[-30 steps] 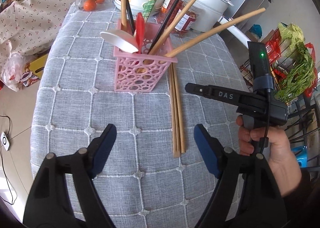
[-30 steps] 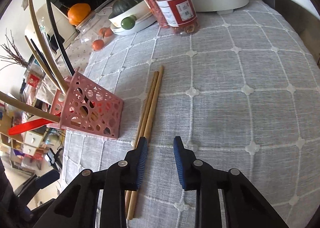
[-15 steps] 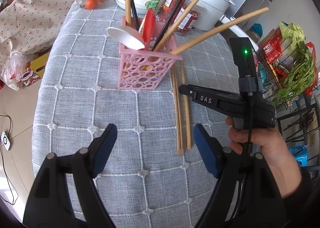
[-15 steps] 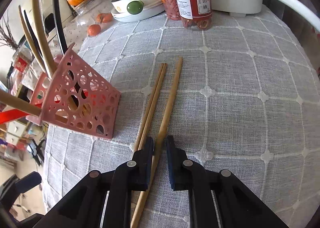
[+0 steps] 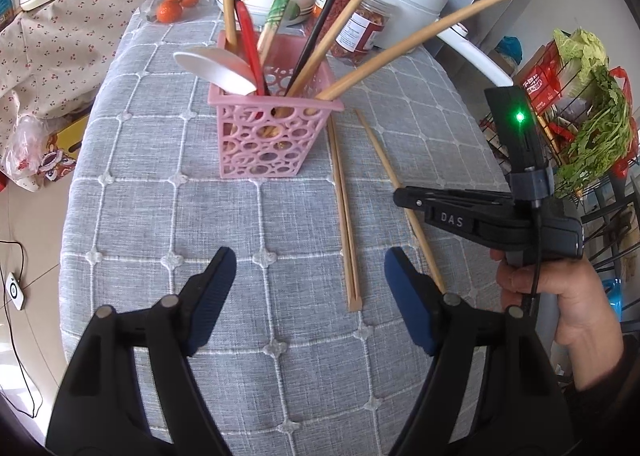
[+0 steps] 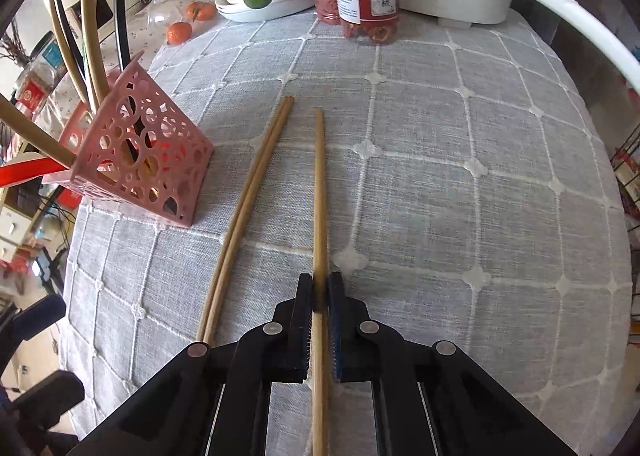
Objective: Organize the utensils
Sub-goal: 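Close the right tool on one loose wooden chopstick and lift it, then grasp the remaining wooden chopstick with the left tool while the right holds its chopstick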
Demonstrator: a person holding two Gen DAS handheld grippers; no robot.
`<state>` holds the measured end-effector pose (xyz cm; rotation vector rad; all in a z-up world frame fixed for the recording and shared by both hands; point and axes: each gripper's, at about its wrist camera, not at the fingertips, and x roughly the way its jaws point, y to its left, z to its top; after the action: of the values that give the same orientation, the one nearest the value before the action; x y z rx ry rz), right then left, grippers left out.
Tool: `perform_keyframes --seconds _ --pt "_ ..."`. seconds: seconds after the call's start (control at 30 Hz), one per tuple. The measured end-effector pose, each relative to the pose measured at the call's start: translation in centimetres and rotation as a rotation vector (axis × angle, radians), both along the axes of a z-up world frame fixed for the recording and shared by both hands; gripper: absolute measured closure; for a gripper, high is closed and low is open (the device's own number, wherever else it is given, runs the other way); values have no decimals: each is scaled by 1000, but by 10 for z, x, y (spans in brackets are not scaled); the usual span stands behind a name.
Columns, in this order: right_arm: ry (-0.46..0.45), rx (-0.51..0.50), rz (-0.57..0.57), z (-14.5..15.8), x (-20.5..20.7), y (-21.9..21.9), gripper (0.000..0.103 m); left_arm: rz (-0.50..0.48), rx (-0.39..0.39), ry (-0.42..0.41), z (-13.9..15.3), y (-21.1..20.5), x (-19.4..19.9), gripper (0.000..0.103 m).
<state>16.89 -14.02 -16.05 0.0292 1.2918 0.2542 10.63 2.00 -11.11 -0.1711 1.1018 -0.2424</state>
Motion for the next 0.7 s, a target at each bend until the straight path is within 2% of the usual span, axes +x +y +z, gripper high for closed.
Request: perform_keyframes --seconds 0.17,0.27,0.33,0.5,0.63,0.7 --pt "73 -22 -30 1 -13 -35 96 -9 1 -5 1 -6 1 28" --pt "66 -73 -36 3 -21 -51 95 -13 4 -9 1 -9 1 28" --pt "64 -36 -60 3 -23 -60 94 -13 5 -9 1 -10 2 28" --pt "54 10 -106 5 -15 -68 83 -16 13 -7 -1 -14 4 28" --pt "21 -5 -110 5 -7 -57 70 -18 18 -7 -1 -17 5 28" --pt "2 -41 -97 5 -5 -50 70 -20 20 -9 -1 -19 5 28"
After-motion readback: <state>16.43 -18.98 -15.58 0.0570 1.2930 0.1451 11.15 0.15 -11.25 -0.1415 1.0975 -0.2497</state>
